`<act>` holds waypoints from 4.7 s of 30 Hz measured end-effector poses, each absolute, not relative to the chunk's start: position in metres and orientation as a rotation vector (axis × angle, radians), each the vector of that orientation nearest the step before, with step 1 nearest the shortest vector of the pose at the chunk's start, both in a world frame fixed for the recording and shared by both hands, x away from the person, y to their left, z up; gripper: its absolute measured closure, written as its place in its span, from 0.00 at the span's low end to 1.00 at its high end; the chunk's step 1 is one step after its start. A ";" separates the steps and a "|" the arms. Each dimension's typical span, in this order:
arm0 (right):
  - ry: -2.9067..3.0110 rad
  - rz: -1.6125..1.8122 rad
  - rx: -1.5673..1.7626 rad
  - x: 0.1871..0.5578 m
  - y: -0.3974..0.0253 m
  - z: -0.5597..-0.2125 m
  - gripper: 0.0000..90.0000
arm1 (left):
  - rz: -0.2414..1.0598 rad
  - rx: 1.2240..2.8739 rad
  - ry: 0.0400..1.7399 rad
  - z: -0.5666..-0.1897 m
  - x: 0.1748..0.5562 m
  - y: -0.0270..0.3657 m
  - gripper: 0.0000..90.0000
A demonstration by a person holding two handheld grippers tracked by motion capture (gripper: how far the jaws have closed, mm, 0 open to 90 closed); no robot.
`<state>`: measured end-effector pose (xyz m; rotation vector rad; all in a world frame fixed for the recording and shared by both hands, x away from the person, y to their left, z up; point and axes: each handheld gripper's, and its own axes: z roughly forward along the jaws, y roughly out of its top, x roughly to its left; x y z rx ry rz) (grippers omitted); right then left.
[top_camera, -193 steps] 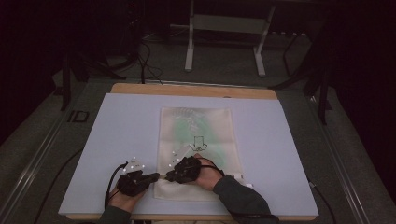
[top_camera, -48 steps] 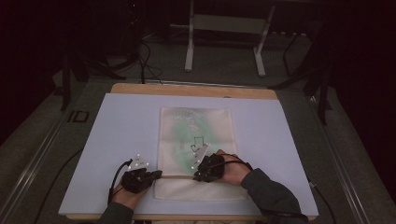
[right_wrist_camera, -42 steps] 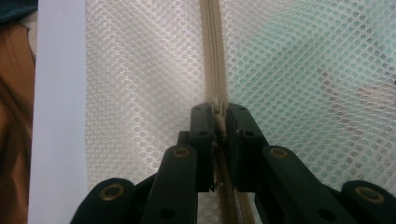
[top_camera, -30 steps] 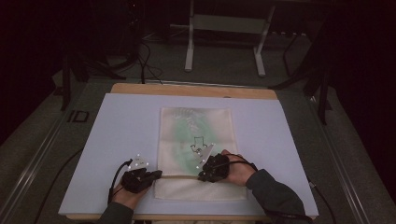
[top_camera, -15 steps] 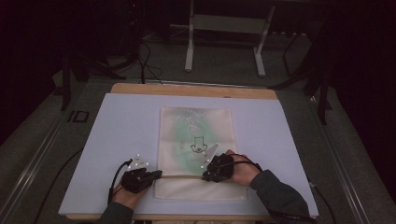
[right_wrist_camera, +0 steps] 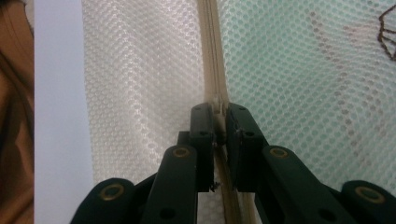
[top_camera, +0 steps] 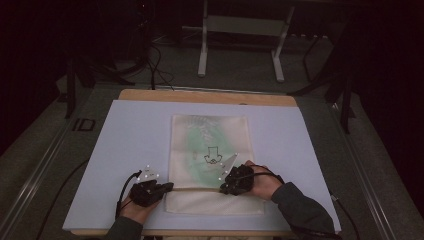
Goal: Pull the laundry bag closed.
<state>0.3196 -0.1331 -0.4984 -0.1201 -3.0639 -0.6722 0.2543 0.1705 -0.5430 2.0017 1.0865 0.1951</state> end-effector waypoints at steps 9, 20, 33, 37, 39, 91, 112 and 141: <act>-3.054 -0.676 -0.151 0.320 -0.143 -0.498 0.91 | 0.193 1.999 1.087 -0.543 0.254 0.171 0.99; -3.056 -0.680 -0.157 0.320 -0.150 -0.496 0.91 | 0.192 2.000 1.087 -0.543 0.255 0.171 0.99; -3.061 -0.680 -0.155 0.319 -0.153 -0.492 0.91 | 0.190 1.999 1.088 -0.543 0.255 0.171 0.99; -3.062 -0.685 -0.161 0.320 -0.155 -0.492 0.91 | 0.189 1.999 1.089 -0.543 0.255 0.171 0.99; -3.062 -0.694 -0.159 0.320 -0.156 -0.492 0.91 | 0.190 1.999 1.089 -0.543 0.255 0.171 0.99; -3.057 -0.700 -0.201 0.320 -0.179 -0.491 0.91 | 0.182 1.997 1.089 -0.543 0.255 0.171 0.99; -3.054 -0.695 -0.243 0.320 -0.193 -0.489 0.91 | 0.183 1.997 1.089 -0.543 0.255 0.171 0.99; -3.047 -0.701 -0.304 0.320 -0.216 -0.488 0.91 | 0.179 1.996 1.090 -0.543 0.255 0.171 0.99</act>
